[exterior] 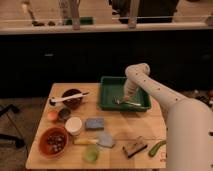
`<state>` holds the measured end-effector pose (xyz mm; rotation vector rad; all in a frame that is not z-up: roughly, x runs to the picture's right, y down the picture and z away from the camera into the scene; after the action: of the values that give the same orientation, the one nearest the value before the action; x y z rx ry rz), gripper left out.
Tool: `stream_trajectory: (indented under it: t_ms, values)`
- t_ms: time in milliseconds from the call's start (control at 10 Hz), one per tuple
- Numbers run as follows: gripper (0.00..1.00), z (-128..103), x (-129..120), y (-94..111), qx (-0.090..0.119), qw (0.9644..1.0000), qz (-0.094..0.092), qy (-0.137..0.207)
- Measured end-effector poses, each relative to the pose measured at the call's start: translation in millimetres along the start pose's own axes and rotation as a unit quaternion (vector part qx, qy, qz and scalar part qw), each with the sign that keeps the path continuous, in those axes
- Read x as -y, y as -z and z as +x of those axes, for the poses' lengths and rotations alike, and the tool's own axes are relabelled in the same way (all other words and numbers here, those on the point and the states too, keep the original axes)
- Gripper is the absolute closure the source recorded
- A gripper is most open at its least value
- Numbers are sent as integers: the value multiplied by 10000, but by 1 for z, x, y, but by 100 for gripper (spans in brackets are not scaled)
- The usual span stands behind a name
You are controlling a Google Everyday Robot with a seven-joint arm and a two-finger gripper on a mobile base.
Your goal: Place fork in table surface
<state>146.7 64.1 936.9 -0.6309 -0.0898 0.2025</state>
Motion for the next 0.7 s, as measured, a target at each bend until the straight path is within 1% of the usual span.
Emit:
stream_trajectory:
  t_ms: [100,200,300,400,600,700]
  values:
    - [95,-1,0,9,-25,10000,27,19]
    - [91,-2,0,14,-41,10000,25,26]
    - [82,-2,1,15,-54,10000,13,12]
    - [70,-1,1,10,-92,10000,-35,-4]
    - [52,-1,0,-8,-151,9998,-128,-8]
    - [41,-2,-1,-17,-181,9997,-176,-2]
